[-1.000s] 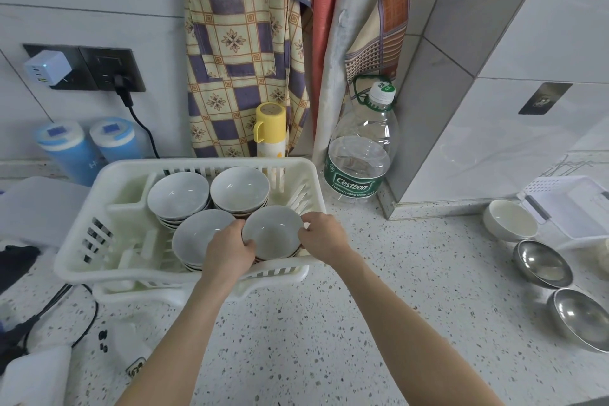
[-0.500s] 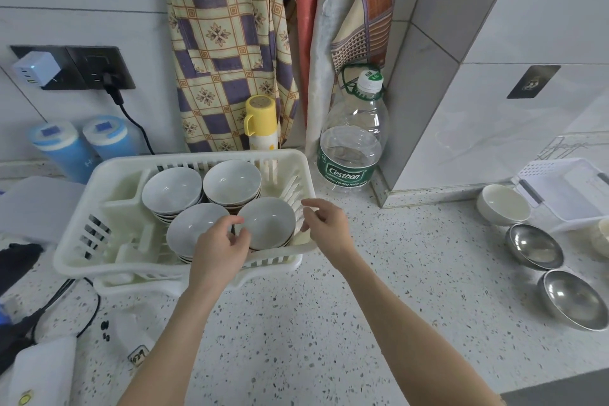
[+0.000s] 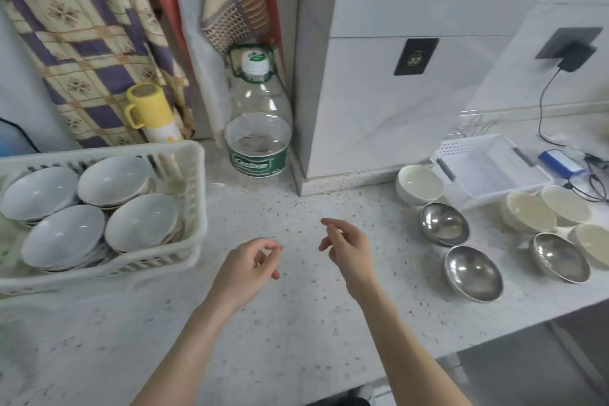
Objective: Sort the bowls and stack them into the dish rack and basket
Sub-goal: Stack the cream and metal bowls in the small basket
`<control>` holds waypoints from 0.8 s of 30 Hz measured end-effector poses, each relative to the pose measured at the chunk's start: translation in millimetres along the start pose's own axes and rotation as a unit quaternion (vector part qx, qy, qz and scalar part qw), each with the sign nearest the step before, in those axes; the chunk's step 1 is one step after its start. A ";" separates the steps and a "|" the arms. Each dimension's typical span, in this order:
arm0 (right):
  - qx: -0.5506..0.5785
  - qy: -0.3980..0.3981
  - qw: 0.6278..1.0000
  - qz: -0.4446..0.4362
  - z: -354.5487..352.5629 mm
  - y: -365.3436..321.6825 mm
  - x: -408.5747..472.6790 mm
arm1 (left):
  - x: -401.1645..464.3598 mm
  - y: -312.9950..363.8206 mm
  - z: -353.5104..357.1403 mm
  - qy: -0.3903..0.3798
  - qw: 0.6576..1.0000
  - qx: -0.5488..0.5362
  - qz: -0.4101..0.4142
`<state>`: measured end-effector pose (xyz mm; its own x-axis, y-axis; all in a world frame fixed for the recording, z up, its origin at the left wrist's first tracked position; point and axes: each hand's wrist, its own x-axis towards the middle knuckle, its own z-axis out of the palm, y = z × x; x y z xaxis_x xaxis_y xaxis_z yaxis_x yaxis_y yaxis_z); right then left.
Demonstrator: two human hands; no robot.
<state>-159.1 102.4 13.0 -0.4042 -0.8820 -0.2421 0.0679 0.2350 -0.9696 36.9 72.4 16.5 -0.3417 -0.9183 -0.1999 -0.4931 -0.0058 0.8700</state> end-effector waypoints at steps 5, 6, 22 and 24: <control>0.015 0.020 1.000 -0.007 -105.8 -5.5 19.8 | 14.4 44.7 101.1 -0.020 0.998 -0.044 -0.030; 0.017 0.024 1.000 -0.006 -126.0 -7.0 24.3 | 16.8 54.1 119.5 -0.019 0.997 -0.058 -0.038; 0.110 0.218 0.969 0.026 -297.2 -4.2 53.2 | 39.6 148.0 270.4 -0.125 0.973 -0.174 -0.083; 0.108 0.239 0.965 0.024 -313.5 -2.2 55.8 | 44.4 157.5 282.5 -0.117 0.973 -0.182 -0.085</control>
<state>-467.8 180.8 12.6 -0.7670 -0.5707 -0.2934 0.2653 0.1343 -0.9548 -281.9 142.5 17.3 -0.4734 -0.7768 -0.4153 -0.2578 -0.3287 0.9086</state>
